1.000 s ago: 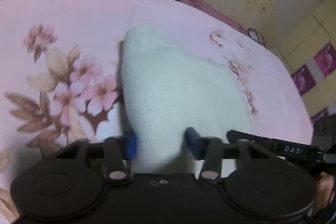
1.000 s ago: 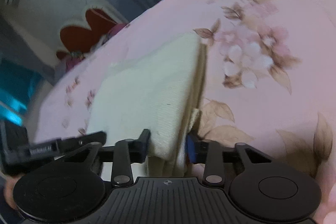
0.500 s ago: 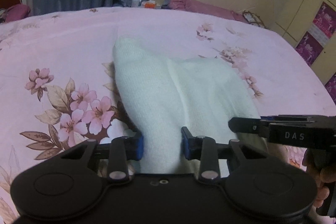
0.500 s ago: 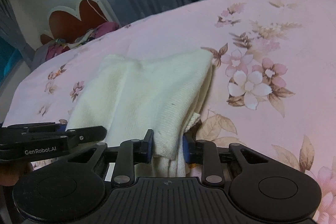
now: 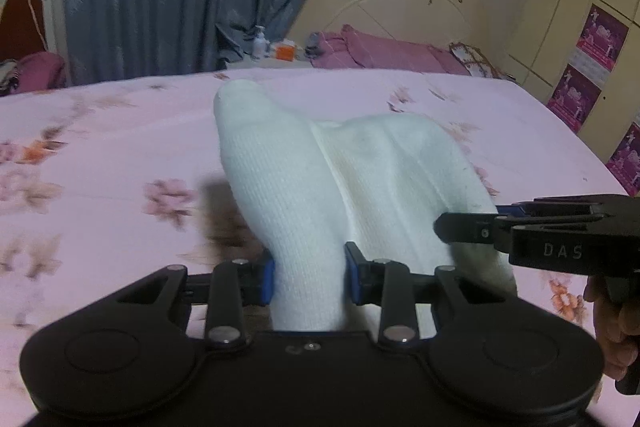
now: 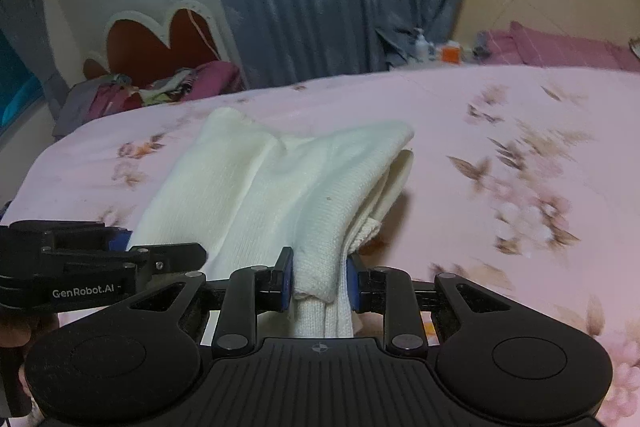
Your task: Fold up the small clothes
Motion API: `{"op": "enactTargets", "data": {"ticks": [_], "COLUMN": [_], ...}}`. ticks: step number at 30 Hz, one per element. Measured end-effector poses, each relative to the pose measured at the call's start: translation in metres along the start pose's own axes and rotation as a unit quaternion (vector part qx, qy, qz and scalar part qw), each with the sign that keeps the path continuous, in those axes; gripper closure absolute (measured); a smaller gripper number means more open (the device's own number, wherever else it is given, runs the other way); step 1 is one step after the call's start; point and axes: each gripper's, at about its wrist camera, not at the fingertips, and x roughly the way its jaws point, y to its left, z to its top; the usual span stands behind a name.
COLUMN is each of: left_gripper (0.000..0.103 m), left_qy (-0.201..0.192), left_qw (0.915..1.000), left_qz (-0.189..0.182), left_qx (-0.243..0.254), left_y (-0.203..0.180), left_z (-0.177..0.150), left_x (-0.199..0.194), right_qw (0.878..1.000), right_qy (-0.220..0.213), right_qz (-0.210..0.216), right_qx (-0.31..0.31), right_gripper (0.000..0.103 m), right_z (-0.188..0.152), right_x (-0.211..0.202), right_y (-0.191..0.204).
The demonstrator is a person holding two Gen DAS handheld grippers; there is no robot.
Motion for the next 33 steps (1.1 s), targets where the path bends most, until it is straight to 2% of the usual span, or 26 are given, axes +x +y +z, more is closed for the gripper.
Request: {"op": "enactTargets", "data": {"ticks": [7, 16, 22, 27, 29, 31, 33], "left_gripper": [0.071, 0.071, 0.071, 0.07, 0.063, 0.042, 0.042], "left_qy": [-0.009, -0.012, -0.004, 0.015, 0.032, 0.022, 0.017], "left_qw": [0.9997, 0.9987, 0.9983, 0.9971, 0.9951, 0.9917, 0.9886], "left_qz": [0.021, 0.041, 0.038, 0.018, 0.003, -0.009, -0.024], "left_qx": [-0.008, -0.029, -0.045, -0.072, -0.093, -0.127, -0.148], "left_y": [0.058, 0.133, 0.172, 0.201, 0.214, 0.228, 0.236], "left_z": [-0.007, -0.022, -0.033, -0.048, -0.059, -0.069, -0.073], "left_x": [-0.041, -0.076, -0.077, -0.055, -0.039, -0.031, -0.03], "right_qw": [1.0, 0.998, 0.997, 0.997, 0.997, 0.997, 0.996], "right_qy": [-0.003, 0.006, 0.02, 0.039, 0.057, 0.072, 0.068], "right_qz": [0.024, 0.051, 0.061, 0.062, 0.046, 0.032, 0.046], "right_qx": [-0.02, -0.039, -0.041, -0.03, -0.019, -0.005, 0.023], "right_gripper": [0.077, 0.077, 0.077, 0.077, 0.077, 0.077, 0.077], "right_z": [0.006, 0.008, 0.0, -0.008, -0.016, -0.028, -0.033], "right_x": [0.023, 0.068, 0.095, 0.124, 0.142, 0.158, 0.162], "right_y": [0.072, 0.151, 0.181, 0.184, 0.175, 0.16, 0.147]}}
